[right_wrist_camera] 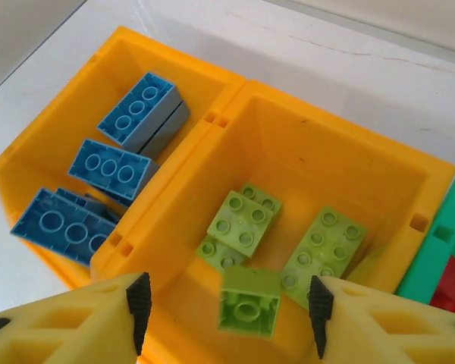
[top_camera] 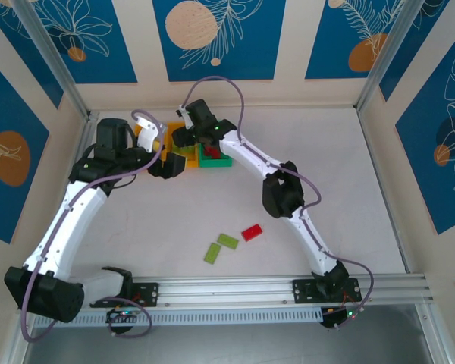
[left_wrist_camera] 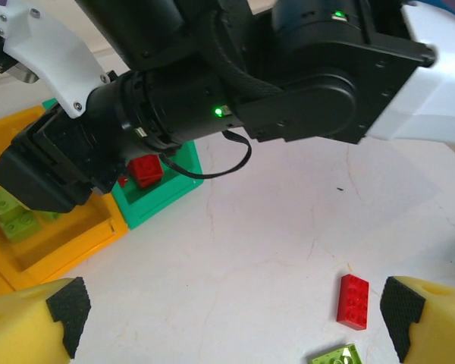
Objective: Sort the legos into containers by color
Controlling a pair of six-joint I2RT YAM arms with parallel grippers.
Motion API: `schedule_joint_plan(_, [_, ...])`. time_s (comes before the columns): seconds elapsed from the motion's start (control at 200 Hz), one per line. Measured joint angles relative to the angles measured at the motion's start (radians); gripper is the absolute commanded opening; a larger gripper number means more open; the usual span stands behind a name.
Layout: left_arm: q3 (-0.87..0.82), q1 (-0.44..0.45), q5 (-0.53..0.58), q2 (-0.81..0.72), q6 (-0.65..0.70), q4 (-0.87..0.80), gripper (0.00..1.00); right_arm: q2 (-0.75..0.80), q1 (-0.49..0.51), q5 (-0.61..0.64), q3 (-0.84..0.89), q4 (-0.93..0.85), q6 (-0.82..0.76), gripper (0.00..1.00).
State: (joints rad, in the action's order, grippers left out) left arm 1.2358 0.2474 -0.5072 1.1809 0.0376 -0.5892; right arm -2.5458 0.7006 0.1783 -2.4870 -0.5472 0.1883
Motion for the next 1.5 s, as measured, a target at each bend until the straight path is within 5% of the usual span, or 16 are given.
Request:
schedule_joint_plan(0.285, [-0.027, 0.0, 0.023, -0.009, -0.004, 0.01, 1.0, 0.108, 0.007, 0.001, 0.057, -0.107, -0.018, 0.63])
schedule_joint_plan(0.61, [-0.067, 0.0, -0.05, -0.019, 0.015, 0.07, 1.0, 0.771, 0.044, 0.021, 0.805, -0.008, -0.009, 0.65])
schedule_joint_plan(0.84, [-0.072, 0.004, -0.133, -0.019, 0.071, 0.076, 1.0, 1.016, 0.174, 0.082, 1.13, -0.055, 0.016, 0.68])
schedule_joint_plan(1.12, [-0.072, 0.006, -0.139, 0.006, 0.096, 0.079, 1.0, 1.029, 0.302, 0.049, 1.311, -0.209, 0.01, 0.78])
schedule_joint_plan(1.5, [-0.073, 0.013, -0.103, 0.023, 0.095, 0.087, 1.0, 0.807, 0.38, 0.002, 1.31, -0.224, -0.011, 0.78])
